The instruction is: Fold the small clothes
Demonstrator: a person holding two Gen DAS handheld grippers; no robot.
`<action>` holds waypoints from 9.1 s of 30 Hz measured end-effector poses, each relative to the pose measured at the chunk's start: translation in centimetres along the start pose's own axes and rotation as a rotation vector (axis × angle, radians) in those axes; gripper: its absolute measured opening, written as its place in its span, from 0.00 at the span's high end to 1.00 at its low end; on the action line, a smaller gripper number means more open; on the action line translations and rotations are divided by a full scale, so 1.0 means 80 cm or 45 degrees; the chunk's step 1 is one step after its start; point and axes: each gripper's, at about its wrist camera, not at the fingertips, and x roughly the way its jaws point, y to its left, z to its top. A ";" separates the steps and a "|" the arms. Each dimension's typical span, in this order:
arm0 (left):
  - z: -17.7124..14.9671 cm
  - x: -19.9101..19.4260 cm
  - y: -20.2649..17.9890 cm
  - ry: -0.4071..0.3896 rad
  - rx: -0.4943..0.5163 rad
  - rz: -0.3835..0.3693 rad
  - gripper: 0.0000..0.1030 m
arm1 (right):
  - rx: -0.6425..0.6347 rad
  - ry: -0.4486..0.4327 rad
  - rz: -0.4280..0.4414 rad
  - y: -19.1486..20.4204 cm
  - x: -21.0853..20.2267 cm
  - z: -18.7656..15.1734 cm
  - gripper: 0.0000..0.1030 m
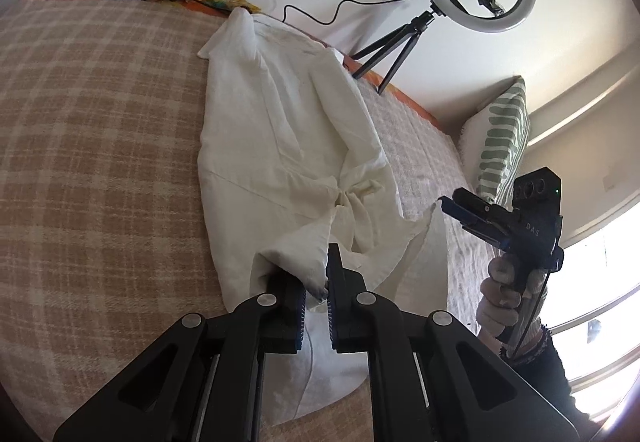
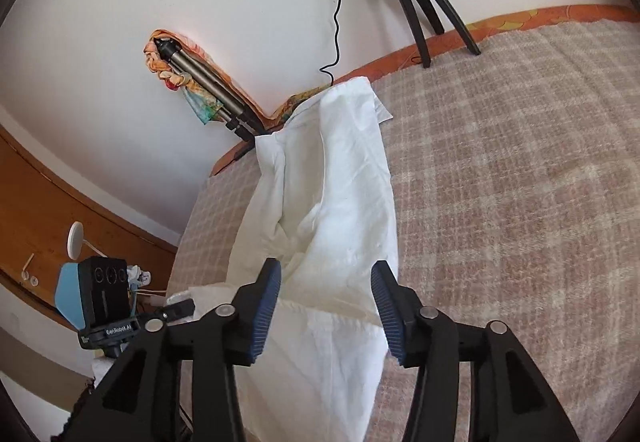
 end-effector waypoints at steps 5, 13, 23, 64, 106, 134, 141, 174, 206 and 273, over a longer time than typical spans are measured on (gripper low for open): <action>-0.008 -0.017 -0.005 -0.026 0.042 -0.009 0.79 | 0.050 0.098 -0.027 -0.025 -0.008 -0.038 0.35; 0.000 -0.044 -0.009 -0.150 0.075 0.045 0.57 | -0.034 0.151 -0.004 -0.017 0.011 -0.054 0.91; -0.039 0.016 -0.042 -0.033 0.345 0.214 0.59 | -0.278 0.082 -0.137 0.023 0.028 -0.043 0.98; 0.308 0.279 -0.058 0.349 0.373 0.013 0.50 | -0.112 0.112 0.206 -0.066 0.089 0.022 0.52; 0.263 0.091 0.008 -0.052 0.441 0.180 0.90 | -0.471 0.070 0.003 -0.008 0.148 0.140 0.73; 0.282 0.180 0.095 -0.024 0.192 0.077 0.53 | -0.338 0.111 -0.103 -0.068 0.200 0.215 0.54; 0.284 0.185 0.081 -0.014 0.224 0.074 0.94 | -0.379 0.135 -0.064 -0.058 0.213 0.215 1.00; 0.040 -0.053 -0.075 -0.247 0.477 0.115 0.96 | -0.582 -0.112 -0.100 0.107 -0.079 -0.009 1.00; -0.050 0.004 -0.061 -0.033 0.526 0.235 0.94 | -0.669 0.000 -0.286 0.106 -0.035 -0.096 0.74; -0.015 0.016 0.054 0.007 -0.185 0.054 0.38 | -0.010 0.143 -0.163 -0.024 -0.029 -0.092 0.20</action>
